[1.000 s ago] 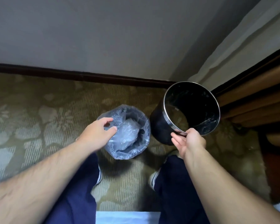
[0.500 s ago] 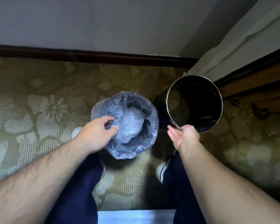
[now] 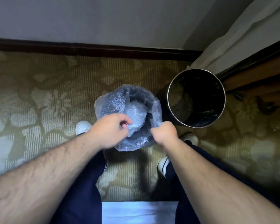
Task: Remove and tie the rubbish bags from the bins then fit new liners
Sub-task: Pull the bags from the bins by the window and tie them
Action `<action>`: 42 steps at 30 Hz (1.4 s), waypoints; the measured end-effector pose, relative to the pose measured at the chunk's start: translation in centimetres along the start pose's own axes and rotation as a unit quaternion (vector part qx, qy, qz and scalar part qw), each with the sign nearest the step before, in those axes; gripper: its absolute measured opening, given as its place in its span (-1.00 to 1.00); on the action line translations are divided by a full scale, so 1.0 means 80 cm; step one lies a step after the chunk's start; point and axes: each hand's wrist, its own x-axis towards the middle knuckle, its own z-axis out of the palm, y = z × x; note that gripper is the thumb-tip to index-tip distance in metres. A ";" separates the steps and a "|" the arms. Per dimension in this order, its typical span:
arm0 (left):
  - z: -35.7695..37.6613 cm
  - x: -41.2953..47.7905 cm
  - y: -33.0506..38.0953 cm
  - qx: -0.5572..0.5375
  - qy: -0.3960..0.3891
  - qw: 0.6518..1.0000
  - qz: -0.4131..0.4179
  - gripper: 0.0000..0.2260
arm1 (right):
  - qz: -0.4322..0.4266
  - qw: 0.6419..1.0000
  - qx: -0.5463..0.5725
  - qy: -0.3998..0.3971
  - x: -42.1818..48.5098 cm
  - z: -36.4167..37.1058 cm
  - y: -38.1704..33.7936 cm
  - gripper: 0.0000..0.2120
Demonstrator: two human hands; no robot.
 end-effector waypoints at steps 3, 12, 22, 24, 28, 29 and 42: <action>0.016 -0.007 0.008 0.075 -0.130 0.989 0.015 -0.37 | 0.041 0.997 -0.004 -0.070 -0.008 -0.031 -0.014 -0.86; 0.004 0.006 0.007 -0.020 0.038 0.998 0.037 -0.81 | -0.081 0.959 0.271 0.004 -0.028 -0.087 -0.026 -0.70; -0.036 0.003 0.004 -0.101 0.111 0.987 0.051 -0.72 | 0.086 0.920 0.317 -0.214 -0.029 -0.035 -0.036 -0.28; -0.039 0.001 0.001 -0.095 0.094 0.990 0.050 -0.69 | 0.079 0.864 0.468 -0.171 -0.025 -0.026 -0.045 -0.41; -0.049 -0.001 -0.004 -0.078 0.103 0.991 0.047 -0.69 | 0.049 0.803 0.579 -0.135 -0.027 -0.040 -0.052 -0.80; -0.052 0.000 -0.004 -0.076 0.116 0.989 0.047 -0.71 | 0.034 0.789 0.595 -0.149 -0.030 -0.047 -0.055 -0.83; -0.019 -0.034 0.046 -0.001 -0.013 0.998 0.060 -0.24 | -0.080 0.759 0.626 -0.162 -0.146 -0.122 -0.081 -0.91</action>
